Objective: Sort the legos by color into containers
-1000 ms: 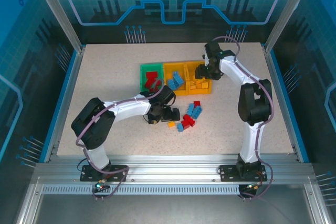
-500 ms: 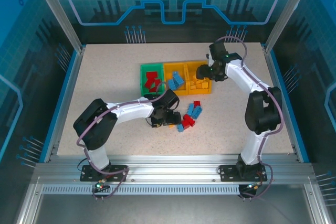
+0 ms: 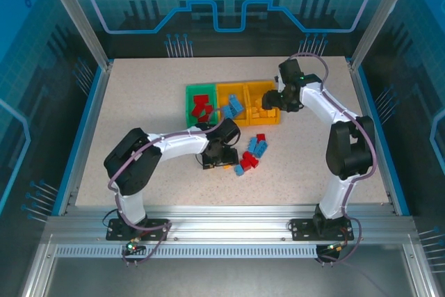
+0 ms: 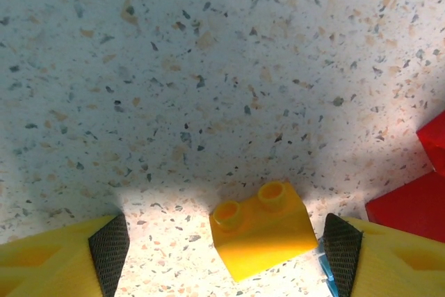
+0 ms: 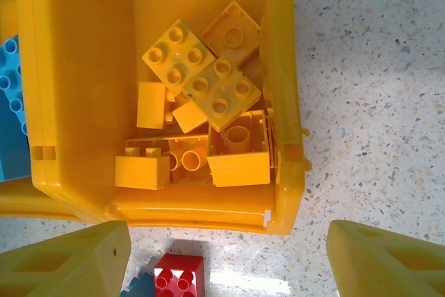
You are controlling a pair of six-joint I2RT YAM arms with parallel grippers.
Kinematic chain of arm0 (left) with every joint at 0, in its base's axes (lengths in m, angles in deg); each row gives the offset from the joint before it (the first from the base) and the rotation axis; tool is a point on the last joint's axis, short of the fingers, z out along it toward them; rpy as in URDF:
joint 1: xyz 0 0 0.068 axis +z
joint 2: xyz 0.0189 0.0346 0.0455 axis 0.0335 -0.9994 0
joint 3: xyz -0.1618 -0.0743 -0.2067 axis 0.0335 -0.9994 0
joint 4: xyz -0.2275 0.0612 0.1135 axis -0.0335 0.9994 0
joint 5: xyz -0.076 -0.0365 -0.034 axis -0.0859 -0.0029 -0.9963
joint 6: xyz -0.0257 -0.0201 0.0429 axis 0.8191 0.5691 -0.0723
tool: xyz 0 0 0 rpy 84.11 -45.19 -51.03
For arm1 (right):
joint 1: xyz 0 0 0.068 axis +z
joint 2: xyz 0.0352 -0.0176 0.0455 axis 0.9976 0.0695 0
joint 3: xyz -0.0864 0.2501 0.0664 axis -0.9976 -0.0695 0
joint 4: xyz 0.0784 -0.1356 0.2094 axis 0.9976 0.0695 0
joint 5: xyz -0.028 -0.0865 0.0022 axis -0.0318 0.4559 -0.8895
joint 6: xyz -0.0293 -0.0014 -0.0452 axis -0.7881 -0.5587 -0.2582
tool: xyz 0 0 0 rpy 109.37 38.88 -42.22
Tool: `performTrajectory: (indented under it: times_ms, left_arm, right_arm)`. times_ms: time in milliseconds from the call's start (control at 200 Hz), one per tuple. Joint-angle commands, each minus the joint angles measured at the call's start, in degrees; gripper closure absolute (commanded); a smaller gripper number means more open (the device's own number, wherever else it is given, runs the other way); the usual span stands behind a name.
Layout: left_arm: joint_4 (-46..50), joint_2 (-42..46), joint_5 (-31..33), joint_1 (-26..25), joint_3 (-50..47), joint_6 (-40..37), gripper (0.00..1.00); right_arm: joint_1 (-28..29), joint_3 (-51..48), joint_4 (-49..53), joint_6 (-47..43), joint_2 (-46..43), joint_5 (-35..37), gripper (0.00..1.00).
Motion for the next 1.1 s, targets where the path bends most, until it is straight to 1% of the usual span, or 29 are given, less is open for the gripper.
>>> performTrajectory:
  times_ms: [0, 80, 205, 325, 445, 585, 725, 915, 1095]
  left_arm:
    - [1.45, -2.14, 0.83, -1.2, 2.2, 0.95, 0.24]
    - [2.07, -2.27, 1.43, -1.52, 2.35, 1.5, 0.24]
    - [3.61, -2.18, 2.64, -2.02, 3.09, 2.07, 0.3]
    - [5.5, -2.67, 4.32, -2.4, 4.65, 2.21, 0.32]
    - [7.03, -3.82, 5.47, -2.83, 6.12, 2.12, 0.41]
    - [8.45, -4.45, 6.32, -3.18, 7.11, 1.94, 0.49]
    - [9.2, -4.89, 6.7, -3.45, 7.69, 1.78, 0.53]
    - [10.47, -5.08, 7.94, -3.54, 7.94, 1.07, 0.64]
    - [10.8, -5.02, 9.05, -3.55, 8.36, 0.27, 0.67]
  right_arm:
    - [-1.3, -0.84, -0.77, -1.29, -2.63, -0.16, 0.24]
    - [-1.79, -1.6, -1.34, -1.38, -2.95, -0.62, 0.24]
    - [-2.17, -3.08, -2.6, -1.54, -3.47, -1.3, 0.24]
    - [-2.6, -3.75, -3.2, -2.12, -3.61, -2.02, 0.24]
    - [-3.23, -4.22, -3.51, -2.6, -3.91, -2.69, 0.24]
    - [-4.11, -5.22, -4.2, -2.87, -4.68, -3.48, 0.24]
    - [-5.12, -6.13, -4.67, -2.96, -4.99, -4.02, 0.24]
    - [-5.45, -6.25, -4.91, -2.92, -4.9, -4.72, 0.24]
    - [-5.49, -6.32, -4.9, -2.87, -4.93, -4.96, 0.24]
